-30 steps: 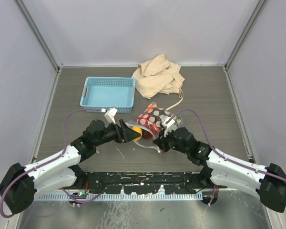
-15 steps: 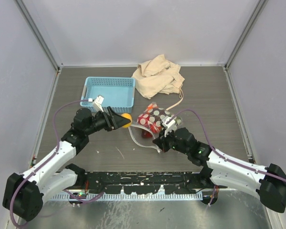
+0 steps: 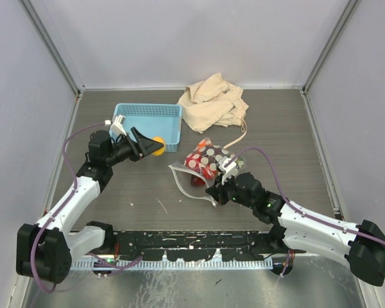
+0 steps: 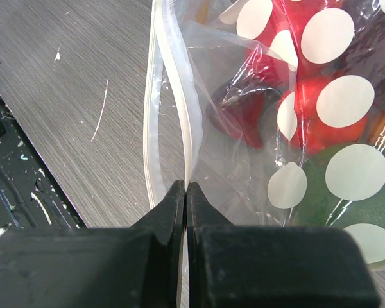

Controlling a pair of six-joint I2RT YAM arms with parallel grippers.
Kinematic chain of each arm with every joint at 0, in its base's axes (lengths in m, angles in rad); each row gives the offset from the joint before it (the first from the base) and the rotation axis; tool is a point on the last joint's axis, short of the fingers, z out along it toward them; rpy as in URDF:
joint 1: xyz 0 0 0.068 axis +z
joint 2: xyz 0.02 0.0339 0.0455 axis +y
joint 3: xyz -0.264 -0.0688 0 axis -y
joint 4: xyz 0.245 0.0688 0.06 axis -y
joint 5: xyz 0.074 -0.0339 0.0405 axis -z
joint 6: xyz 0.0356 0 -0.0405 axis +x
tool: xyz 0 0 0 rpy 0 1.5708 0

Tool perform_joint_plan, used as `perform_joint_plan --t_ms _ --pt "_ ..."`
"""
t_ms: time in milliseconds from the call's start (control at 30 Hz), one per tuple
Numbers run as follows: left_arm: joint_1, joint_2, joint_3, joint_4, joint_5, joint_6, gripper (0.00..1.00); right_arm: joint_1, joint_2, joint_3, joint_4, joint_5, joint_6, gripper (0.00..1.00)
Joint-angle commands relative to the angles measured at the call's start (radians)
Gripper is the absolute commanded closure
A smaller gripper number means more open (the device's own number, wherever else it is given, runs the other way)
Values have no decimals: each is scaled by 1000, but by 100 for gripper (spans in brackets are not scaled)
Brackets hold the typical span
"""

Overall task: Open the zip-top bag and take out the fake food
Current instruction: Place the fake fruit in the bin.

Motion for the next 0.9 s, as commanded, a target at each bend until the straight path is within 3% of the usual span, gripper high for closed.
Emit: perform_joint_plan --t_ms 0,300,867 --pt "40 29 84 14 31 31 85 4 -19 1 70 16 8 99" --pt "93 123 142 -1 -5 43 85 4 -23 -5 80 19 11 99" --pt "97 317 349 -235 -285 125 85 4 -44 -10 83 35 19 99"
